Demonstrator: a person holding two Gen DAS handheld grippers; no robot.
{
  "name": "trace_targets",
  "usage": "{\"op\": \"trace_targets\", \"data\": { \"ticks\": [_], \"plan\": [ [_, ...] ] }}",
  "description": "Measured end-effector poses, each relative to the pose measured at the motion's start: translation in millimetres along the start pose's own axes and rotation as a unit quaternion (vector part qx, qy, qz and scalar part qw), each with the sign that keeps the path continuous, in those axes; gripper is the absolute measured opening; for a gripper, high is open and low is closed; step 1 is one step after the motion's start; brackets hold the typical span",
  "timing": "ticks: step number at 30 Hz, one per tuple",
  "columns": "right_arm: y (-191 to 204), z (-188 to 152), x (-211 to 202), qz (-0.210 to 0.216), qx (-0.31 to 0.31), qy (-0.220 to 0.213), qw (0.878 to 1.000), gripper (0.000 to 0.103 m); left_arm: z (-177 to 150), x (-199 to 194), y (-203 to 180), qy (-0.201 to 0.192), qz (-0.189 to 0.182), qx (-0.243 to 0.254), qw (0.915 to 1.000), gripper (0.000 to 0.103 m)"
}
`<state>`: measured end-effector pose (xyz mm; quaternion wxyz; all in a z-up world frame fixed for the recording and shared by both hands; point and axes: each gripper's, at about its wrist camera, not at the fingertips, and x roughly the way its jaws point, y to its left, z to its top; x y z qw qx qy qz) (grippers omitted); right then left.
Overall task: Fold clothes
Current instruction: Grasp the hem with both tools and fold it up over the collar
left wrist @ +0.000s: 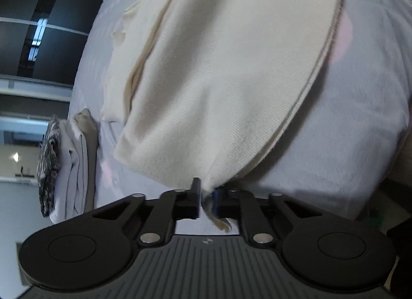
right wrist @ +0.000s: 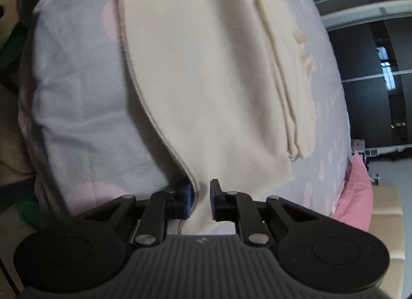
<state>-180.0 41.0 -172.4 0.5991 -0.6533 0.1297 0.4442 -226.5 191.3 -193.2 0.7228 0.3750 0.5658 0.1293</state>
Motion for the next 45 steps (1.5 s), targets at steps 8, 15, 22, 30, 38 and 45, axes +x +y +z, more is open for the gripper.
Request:
{"op": "trace_targets", "data": {
  "ticks": [8,15,22,30,38,45],
  "plan": [
    [-30.0,-1.1,-8.5,-0.044,0.082,-0.027,0.995,0.008,0.2,-14.0,48.9,-0.043,-0.005,-0.160,0.9861,0.003],
    [-53.0,-0.9,-6.3,-0.075,0.134,-0.048,0.987,0.007,-0.5,-31.0,78.0,-0.084,0.006,-0.245,0.9658,0.002],
    [-72.1,-0.1,-3.5,-0.095,0.155,-0.060,0.981,0.007,4.0,-35.4,107.6,-0.112,0.009,-0.291,0.9502,0.002],
    [-114.6,2.6,-11.6,-0.136,0.175,-0.089,0.971,0.004,10.1,-45.4,150.4,-0.134,-0.001,-0.330,0.9345,0.002],
    [-181.9,16.3,-8.1,-0.154,0.173,-0.114,0.966,0.004,30.3,-38.4,208.5,-0.154,-0.009,-0.330,0.9312,0.002],
    [-236.7,37.9,20.6,-0.134,0.189,-0.118,0.965,0.004,62.6,-1.8,254.3,-0.148,-0.019,-0.313,0.9380,0.002]
  ]
}}
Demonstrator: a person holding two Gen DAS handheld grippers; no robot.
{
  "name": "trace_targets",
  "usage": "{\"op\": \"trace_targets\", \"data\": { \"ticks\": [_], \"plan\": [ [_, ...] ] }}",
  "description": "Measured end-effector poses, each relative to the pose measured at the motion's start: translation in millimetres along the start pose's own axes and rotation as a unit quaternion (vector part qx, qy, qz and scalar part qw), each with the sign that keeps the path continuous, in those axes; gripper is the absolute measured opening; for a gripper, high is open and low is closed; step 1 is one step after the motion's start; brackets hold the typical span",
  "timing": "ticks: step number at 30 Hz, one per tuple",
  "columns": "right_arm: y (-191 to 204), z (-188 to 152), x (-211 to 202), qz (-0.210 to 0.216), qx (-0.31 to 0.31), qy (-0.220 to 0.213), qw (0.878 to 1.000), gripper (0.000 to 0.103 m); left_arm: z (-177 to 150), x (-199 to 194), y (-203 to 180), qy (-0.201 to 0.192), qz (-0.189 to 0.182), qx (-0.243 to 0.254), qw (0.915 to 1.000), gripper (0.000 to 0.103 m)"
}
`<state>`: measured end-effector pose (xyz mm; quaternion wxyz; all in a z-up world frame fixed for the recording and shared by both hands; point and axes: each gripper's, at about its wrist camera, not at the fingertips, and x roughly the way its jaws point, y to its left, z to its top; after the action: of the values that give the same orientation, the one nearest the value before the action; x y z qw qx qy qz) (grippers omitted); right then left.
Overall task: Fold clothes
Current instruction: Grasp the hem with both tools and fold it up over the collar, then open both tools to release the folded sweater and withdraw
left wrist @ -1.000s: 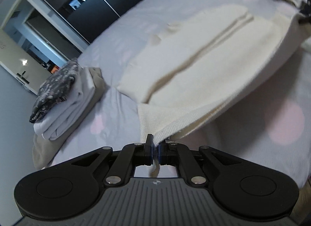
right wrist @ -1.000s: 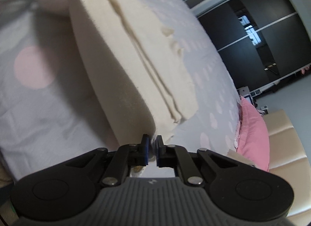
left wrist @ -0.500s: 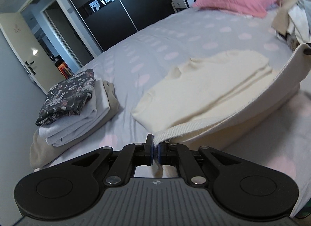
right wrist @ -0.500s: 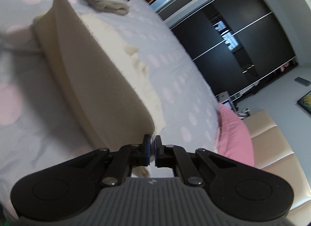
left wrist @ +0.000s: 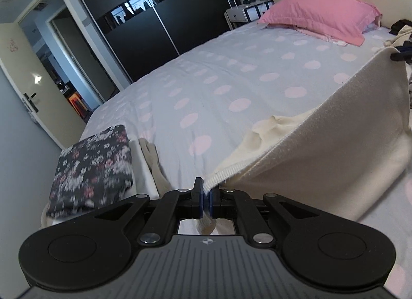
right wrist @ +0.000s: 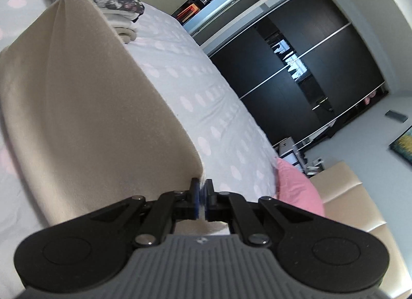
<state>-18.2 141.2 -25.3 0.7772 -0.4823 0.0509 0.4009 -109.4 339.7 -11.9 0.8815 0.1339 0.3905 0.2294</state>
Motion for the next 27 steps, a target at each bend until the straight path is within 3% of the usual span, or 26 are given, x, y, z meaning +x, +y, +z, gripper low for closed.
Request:
{"op": "trace_targets", "data": {
  "ticks": [12,20,22,24,27],
  "plan": [
    [-13.3,23.2,153.5,0.064,0.034,0.059,0.996,0.004,37.8,136.2,17.1,0.077,-0.043,0.016,0.9960,0.002],
    [2.1,15.2,238.6,0.106,0.063,0.103,0.987,0.005,21.4,223.5,11.5,0.124,-0.066,-0.004,0.9901,0.003],
    [3.9,12.4,251.0,0.112,0.073,0.110,0.985,0.008,15.0,237.4,12.9,0.131,-0.071,-0.018,0.9887,0.004],
    [1.7,9.3,259.8,0.112,0.093,0.119,0.982,0.021,10.5,246.0,15.3,0.133,-0.071,-0.032,0.9880,0.009],
    [-2.6,3.1,257.4,0.103,0.129,0.124,0.979,0.028,4.9,242.0,26.0,0.122,-0.070,-0.064,0.9879,0.022]
  ]
}}
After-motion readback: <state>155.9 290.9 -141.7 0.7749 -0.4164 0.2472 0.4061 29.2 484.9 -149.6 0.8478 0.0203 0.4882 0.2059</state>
